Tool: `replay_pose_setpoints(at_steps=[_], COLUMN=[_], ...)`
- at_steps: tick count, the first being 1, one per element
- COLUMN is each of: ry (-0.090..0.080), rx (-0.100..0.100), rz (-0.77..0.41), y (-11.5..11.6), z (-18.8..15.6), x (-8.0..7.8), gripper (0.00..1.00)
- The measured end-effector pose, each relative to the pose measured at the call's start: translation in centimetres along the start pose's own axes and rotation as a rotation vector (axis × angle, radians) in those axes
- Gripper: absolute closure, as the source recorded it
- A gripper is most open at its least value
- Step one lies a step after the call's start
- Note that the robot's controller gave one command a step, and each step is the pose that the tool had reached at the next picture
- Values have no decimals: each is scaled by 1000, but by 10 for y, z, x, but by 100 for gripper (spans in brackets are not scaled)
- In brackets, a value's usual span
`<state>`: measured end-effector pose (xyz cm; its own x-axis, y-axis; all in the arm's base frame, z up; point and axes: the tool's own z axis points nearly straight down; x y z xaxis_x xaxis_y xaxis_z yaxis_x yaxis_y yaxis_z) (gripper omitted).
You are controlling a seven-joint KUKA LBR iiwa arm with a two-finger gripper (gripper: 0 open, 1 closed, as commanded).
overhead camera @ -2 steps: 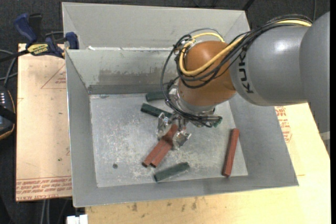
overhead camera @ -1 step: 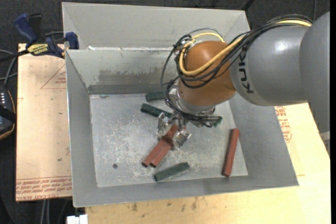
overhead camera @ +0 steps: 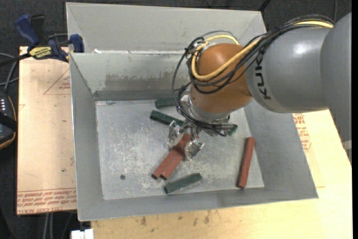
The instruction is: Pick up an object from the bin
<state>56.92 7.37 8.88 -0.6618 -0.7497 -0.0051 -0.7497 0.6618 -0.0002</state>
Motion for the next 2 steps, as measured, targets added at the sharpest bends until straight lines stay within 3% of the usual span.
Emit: replay_pose_setpoints(at_steps=[1,2], ry=[9,5], rx=[-7,-4], rz=[1,1], y=[2,1], z=[-25,-47], x=[2,0], gripper=[100,100])
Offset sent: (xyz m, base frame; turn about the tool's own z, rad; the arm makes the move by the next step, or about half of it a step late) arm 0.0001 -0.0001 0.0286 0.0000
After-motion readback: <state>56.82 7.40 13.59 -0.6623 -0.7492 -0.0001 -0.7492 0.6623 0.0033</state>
